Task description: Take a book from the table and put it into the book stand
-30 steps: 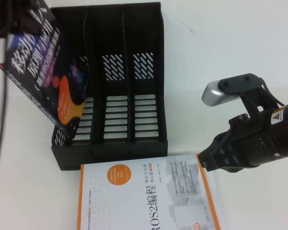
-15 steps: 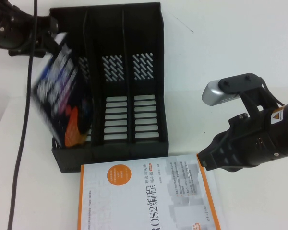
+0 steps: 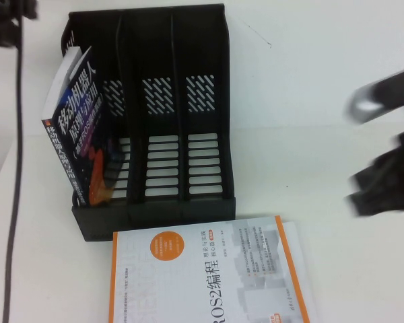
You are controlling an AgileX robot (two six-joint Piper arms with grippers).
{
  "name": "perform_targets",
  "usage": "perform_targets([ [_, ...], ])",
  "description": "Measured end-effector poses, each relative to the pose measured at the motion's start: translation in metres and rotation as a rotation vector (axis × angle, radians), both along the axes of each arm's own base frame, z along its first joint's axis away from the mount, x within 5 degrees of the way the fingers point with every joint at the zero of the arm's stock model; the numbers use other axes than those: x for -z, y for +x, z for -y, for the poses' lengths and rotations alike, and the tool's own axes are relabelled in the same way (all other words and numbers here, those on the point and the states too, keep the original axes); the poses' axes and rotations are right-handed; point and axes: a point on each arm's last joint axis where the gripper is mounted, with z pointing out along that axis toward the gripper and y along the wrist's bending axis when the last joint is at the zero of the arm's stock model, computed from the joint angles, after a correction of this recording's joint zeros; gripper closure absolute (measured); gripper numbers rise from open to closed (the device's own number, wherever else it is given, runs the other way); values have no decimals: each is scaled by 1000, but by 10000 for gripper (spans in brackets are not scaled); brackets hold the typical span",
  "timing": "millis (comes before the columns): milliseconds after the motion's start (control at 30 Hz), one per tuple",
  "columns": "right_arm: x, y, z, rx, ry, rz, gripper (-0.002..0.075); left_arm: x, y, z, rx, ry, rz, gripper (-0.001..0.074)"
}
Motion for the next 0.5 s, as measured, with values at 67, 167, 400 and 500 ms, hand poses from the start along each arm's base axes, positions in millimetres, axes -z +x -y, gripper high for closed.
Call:
perform_targets([
  [67,-17,-10,18,84,-39,74,721,-18,-17,-4,-25,33,52,722],
  [167,-39,-27,44,208,-57,173,721,-52,-52,-5,-38,47,169,731],
  [400,-47,-81,94,405,17,338,721,-81,-154,-3,-43,-14,448,734],
  [500,-27,-103,111,470,71,360,721,-64,-204,-3,-44,-14,526,734],
])
